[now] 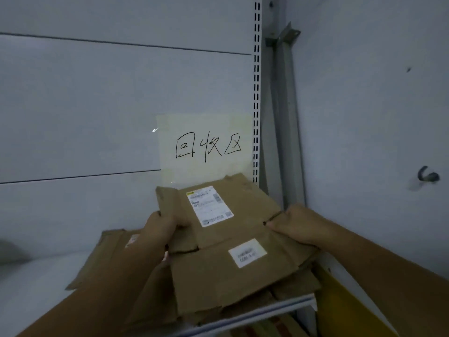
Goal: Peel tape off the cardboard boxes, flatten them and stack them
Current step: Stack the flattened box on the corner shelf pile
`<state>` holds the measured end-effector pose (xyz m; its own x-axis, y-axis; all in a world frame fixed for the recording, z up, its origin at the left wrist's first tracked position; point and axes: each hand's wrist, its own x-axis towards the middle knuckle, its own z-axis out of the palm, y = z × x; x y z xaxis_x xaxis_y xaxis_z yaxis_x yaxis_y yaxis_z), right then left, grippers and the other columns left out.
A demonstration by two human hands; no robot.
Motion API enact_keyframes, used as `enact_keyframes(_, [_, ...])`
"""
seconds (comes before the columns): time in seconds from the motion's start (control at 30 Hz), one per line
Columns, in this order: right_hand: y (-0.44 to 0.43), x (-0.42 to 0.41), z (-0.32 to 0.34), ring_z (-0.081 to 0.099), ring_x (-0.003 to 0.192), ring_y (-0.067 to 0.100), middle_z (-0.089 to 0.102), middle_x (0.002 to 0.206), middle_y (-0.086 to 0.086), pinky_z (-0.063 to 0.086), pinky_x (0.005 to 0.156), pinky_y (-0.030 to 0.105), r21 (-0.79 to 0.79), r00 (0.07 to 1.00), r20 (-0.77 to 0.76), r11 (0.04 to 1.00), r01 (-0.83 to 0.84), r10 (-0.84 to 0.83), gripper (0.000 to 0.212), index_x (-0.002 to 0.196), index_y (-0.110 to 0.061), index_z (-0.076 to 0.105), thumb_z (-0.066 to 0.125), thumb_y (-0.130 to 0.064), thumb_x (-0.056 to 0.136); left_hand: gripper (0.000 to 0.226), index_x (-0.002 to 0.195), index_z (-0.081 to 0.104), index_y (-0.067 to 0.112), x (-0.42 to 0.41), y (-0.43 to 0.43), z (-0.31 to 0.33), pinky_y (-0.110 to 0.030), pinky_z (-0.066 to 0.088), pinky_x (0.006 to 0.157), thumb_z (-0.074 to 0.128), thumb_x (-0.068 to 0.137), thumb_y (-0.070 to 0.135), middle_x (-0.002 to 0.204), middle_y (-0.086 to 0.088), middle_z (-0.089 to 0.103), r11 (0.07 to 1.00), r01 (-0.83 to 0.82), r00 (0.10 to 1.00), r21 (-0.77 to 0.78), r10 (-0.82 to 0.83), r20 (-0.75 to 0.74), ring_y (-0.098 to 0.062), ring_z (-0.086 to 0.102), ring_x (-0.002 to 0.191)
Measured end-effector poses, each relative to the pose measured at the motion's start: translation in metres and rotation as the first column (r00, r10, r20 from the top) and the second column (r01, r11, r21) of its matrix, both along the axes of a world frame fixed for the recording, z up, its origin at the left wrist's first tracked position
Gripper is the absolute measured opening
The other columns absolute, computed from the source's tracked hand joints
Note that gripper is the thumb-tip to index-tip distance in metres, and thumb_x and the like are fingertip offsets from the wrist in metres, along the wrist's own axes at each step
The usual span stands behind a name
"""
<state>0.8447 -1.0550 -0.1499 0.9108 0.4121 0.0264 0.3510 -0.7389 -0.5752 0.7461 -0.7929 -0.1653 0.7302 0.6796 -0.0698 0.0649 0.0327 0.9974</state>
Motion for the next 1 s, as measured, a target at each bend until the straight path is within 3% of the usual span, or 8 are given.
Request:
enact_keyframes(0.07, [0.005, 0.008, -0.034, 0.060, 0.086, 0.018, 0.062, 0.098, 0.002, 0.046, 0.067, 0.027, -0.141, 0.996, 0.069, 0.989, -0.048, 0.058, 0.041, 0.101, -0.015, 0.061, 0.053, -0.053, 0.087, 0.077, 0.143, 0.027, 0.005, 0.000, -0.003, -0.009, -0.048, 0.046, 0.095, 0.065, 0.079, 0.022, 0.140, -0.019, 0.043, 0.897, -0.169, 0.969, 0.409, 0.228, -0.099, -0.037, 0.047, 0.123])
enact_keyframes(0.13, [0.007, 0.011, -0.063, 0.062, 0.094, 0.020, 0.065, 0.112, 0.005, 0.048, 0.076, 0.028, -0.270, 0.992, 0.061, 0.959, -0.087, 0.108, 0.048, 0.111, -0.015, 0.062, 0.047, -0.054, 0.089, 0.064, 0.141, 0.032, 0.005, -0.002, -0.018, -0.019, -0.050, 0.043, 0.100, 0.058, 0.086, 0.026, 0.140, -0.018, 0.043, 0.721, -0.063, 0.961, 0.690, 0.231, -0.154, -0.035, 0.047, 0.124])
enact_keyframes(0.2, [0.009, 0.013, -0.073, 0.058, 0.106, 0.021, 0.059, 0.125, 0.004, 0.047, 0.087, 0.029, -0.366, 0.989, 0.051, 0.924, -0.112, 0.140, 0.055, 0.126, -0.018, 0.054, 0.041, -0.058, 0.090, 0.051, 0.136, 0.042, 0.011, -0.004, -0.034, -0.032, -0.049, 0.040, 0.103, 0.051, 0.091, 0.034, 0.138, -0.011, 0.047, 0.604, 0.206, 0.941, 0.770, 0.094, -0.325, -0.030, 0.046, 0.125])
enact_keyframes(0.33, [0.025, 0.008, -0.067, 0.052, 0.115, 0.023, 0.048, 0.136, 0.007, 0.041, 0.093, 0.034, -0.352, 0.914, 0.361, 0.935, -0.051, 0.185, 0.045, 0.133, -0.015, 0.044, 0.040, -0.039, 0.095, 0.062, 0.148, 0.017, 0.028, 0.000, -0.039, -0.065, -0.059, 0.002, 0.114, 0.019, 0.094, 0.059, 0.158, 0.003, 0.011, 0.314, 0.633, 0.705, 0.708, 0.146, -0.694, -0.021, 0.005, 0.146])
enact_keyframes(0.4, [0.036, 0.000, -0.070, 0.028, 0.137, 0.027, 0.021, 0.155, 0.007, 0.024, 0.114, 0.042, -0.337, 0.864, 0.398, 0.925, -0.176, 0.309, 0.052, 0.145, -0.020, 0.028, 0.035, -0.038, 0.097, 0.064, 0.150, 0.009, 0.031, 0.000, -0.036, -0.071, -0.056, -0.006, 0.114, 0.015, 0.094, 0.061, 0.159, 0.006, 0.002, 0.314, 0.628, 0.708, 0.712, 0.149, -0.690, -0.017, -0.004, 0.146])
enact_keyframes(0.5, [0.042, -0.003, -0.077, 0.003, 0.147, 0.023, 0.004, 0.160, 0.003, 0.000, 0.118, 0.052, -0.442, 0.860, 0.239, 0.839, -0.318, 0.451, 0.055, 0.148, -0.034, 0.020, 0.022, -0.055, 0.097, 0.064, 0.149, 0.009, 0.033, 0.001, -0.036, -0.072, -0.055, -0.008, 0.115, 0.016, 0.093, 0.062, 0.159, 0.007, 0.001, 0.300, 0.609, 0.727, 0.734, 0.159, -0.668, -0.016, -0.005, 0.146])
enact_keyframes(0.77, [0.037, -0.005, -0.095, -0.002, 0.147, 0.017, -0.001, 0.160, -0.003, -0.004, 0.116, 0.043, -0.419, 0.892, 0.184, 0.854, -0.308, 0.412, 0.063, 0.148, -0.040, 0.011, 0.010, -0.066, 0.091, 0.068, 0.150, 0.002, 0.030, 0.005, -0.032, -0.074, -0.059, -0.010, 0.113, 0.014, 0.092, 0.064, 0.159, 0.003, -0.006, 0.276, 0.695, 0.646, 0.664, 0.165, -0.745, -0.018, -0.011, 0.146])
enact_keyframes(1.0, [0.037, -0.013, -0.093, 0.007, 0.146, 0.017, 0.008, 0.160, -0.006, -0.001, 0.116, 0.046, -0.387, 0.905, 0.178, 0.873, -0.296, 0.386, 0.061, 0.146, -0.042, 0.017, 0.011, -0.066, 0.090, 0.056, 0.145, 0.028, 0.031, -0.014, -0.043, -0.069, -0.051, 0.000, 0.117, 0.030, 0.094, 0.053, 0.157, 0.003, 0.020, 0.352, 0.487, 0.826, 0.799, 0.112, -0.553, -0.020, 0.008, 0.146])
